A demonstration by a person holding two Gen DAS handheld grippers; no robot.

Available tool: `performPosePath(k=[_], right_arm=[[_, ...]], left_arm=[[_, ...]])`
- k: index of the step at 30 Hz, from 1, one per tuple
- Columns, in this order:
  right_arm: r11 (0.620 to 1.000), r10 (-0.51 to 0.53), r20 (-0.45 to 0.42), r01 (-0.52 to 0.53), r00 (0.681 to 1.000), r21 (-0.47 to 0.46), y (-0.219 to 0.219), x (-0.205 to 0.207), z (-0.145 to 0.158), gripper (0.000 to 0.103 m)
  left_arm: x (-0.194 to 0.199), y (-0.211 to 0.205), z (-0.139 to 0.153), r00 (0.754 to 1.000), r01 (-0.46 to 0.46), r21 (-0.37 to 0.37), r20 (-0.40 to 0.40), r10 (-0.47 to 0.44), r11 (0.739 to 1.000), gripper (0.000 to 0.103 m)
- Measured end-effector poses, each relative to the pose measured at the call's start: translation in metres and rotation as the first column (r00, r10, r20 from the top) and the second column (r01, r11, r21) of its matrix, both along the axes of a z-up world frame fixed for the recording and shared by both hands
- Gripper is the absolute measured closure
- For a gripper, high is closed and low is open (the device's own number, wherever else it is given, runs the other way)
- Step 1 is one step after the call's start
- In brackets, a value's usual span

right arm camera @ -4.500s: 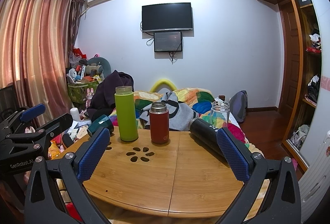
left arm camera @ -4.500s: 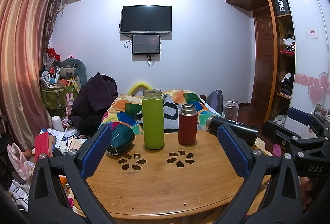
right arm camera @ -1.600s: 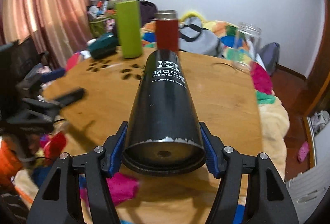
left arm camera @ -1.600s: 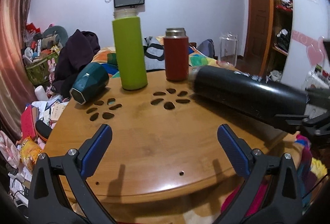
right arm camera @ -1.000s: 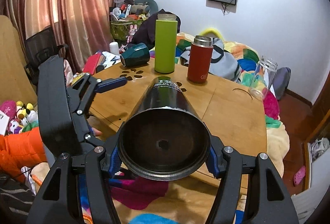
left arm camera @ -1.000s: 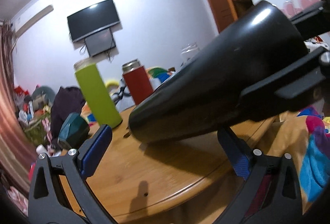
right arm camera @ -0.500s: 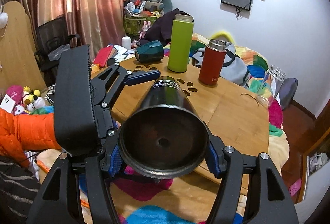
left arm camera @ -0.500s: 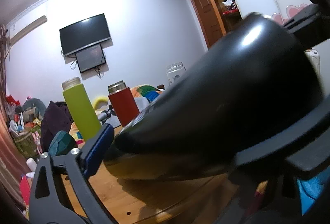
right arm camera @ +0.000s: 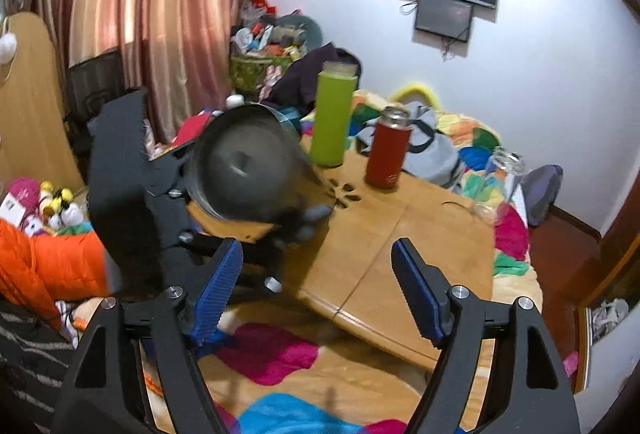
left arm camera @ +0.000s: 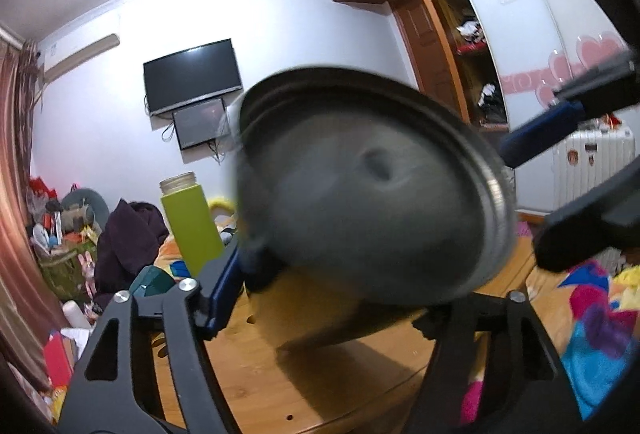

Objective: Flip cup upside down
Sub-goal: 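Lower the inverted black tumbler onto the table with the right gripper and release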

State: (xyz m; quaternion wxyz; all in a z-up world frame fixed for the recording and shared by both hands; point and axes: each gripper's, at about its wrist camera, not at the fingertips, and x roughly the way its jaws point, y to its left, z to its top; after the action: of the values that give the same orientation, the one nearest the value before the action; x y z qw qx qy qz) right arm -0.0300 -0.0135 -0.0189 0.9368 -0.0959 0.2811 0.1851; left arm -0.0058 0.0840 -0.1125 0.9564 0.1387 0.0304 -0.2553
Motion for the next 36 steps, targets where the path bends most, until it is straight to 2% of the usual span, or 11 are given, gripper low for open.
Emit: performPosePath(k=[4, 10, 20, 25, 36], right_arm=[[0.998, -0.057, 0.033, 0.056, 0.998, 0.018, -0.01, 0.003, 0.006, 0.028], [0.992, -0.117, 0.046, 0.115, 0.992, 0.044, -0.015, 0.017, 0.001, 0.028], [0.97, -0.229, 0.066, 0.223, 0.971, 0.095, -0.024, 0.042, -0.012, 0.028], [0.961, -0.259, 0.055, 0.251, 0.964, 0.118, -0.028, 0.05, -0.019, 0.028], [0.95, -0.278, 0.046, 0.268, 0.959, 0.158, -0.031, 0.054, -0.022, 0.028]], left_arm=[[0.014, 0.01, 0.015, 0.995, 0.018, -0.04, -0.093, -0.021, 0.999, 0.038], [0.04, 0.013, 0.037, 0.975, 0.031, -0.042, -0.219, -0.039, 0.999, 0.038], [0.094, 0.007, 0.061, 0.904, 0.065, -0.054, -0.42, -0.082, 0.996, 0.039], [0.111, 0.0, 0.062, 0.878, 0.069, -0.057, -0.47, -0.088, 0.996, 0.039], [0.129, 0.003, 0.065, 0.859, 0.063, -0.072, -0.503, -0.09, 0.995, 0.039]])
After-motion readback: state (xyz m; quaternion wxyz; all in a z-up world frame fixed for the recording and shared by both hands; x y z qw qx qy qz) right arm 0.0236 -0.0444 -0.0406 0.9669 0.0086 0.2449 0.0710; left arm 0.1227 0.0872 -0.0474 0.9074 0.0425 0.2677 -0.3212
